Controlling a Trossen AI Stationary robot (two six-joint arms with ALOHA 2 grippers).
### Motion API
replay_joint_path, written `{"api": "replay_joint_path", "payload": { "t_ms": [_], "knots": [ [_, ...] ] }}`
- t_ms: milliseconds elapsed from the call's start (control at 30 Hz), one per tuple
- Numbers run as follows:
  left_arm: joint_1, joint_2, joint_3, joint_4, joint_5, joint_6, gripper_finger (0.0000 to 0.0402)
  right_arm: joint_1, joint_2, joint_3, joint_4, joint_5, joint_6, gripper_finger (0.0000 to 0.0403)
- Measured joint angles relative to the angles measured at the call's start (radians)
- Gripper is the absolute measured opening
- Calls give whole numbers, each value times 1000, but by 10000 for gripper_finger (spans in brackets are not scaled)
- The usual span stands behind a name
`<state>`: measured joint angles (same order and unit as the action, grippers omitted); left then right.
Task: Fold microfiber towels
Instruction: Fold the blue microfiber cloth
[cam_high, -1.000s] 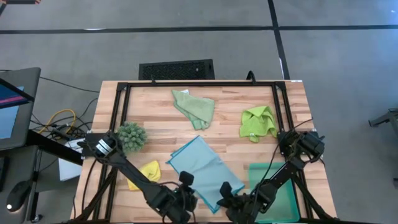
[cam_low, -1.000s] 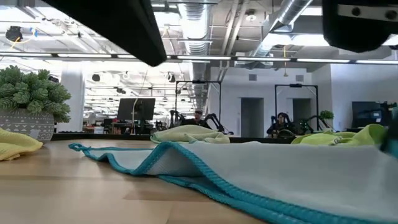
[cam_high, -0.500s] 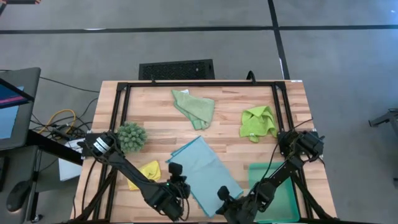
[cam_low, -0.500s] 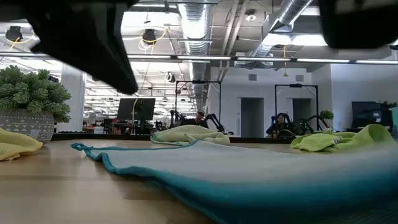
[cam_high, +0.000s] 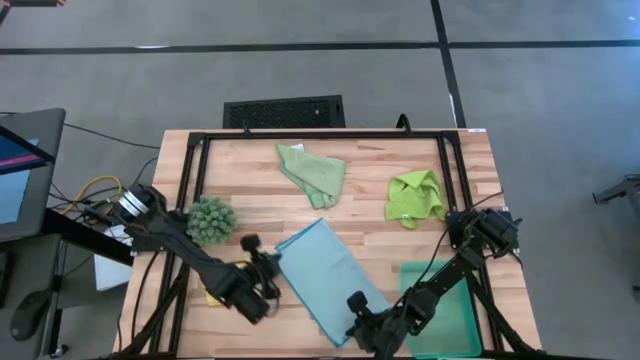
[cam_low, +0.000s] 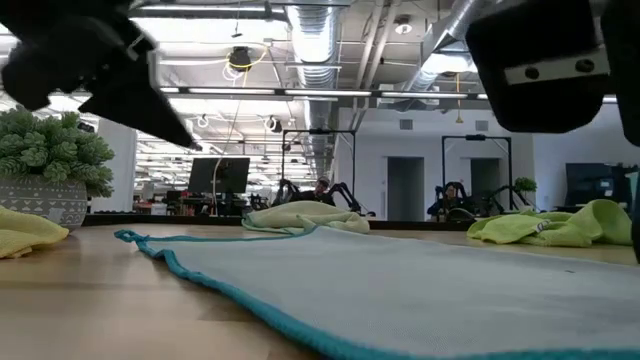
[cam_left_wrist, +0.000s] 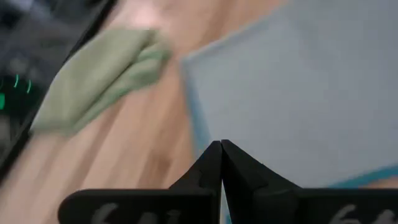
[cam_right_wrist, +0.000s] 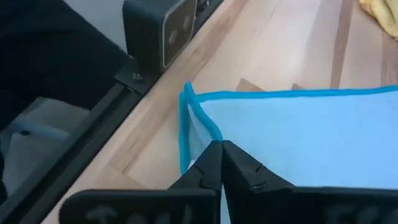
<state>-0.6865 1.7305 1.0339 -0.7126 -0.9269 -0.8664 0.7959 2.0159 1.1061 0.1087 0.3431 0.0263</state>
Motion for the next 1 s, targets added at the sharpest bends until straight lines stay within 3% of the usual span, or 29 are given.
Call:
{"api": "replay_joint_path", "payload": {
  "t_ms": [133, 233, 367, 533, 700, 833, 1000],
  "knots": [
    [32, -74, -159, 12, 134, -251, 0, 6, 0, 0, -28, -1, 9, 23],
    [65, -82, -272, 138, 231, -334, 1, 10, 0, 0, -45, -2, 9, 15],
    [105, -83, -375, 337, 250, -306, 30, 9, 0, 0, -46, -2, 9, 13],
    [140, -147, -387, 354, 347, -304, 103, 7, 0, 0, -48, -2, 10, 21],
    [89, -248, -387, 369, 373, -237, 162, 7, 0, 0, -49, -2, 11, 20],
    [20, -265, -387, 375, 335, -183, 181, 9, 0, 0, -49, -2, 10, 16],
    [3, -198, -387, 393, 338, -104, 176, 9, 0, 0, -49, -2, 24, 21]
  ]
}}
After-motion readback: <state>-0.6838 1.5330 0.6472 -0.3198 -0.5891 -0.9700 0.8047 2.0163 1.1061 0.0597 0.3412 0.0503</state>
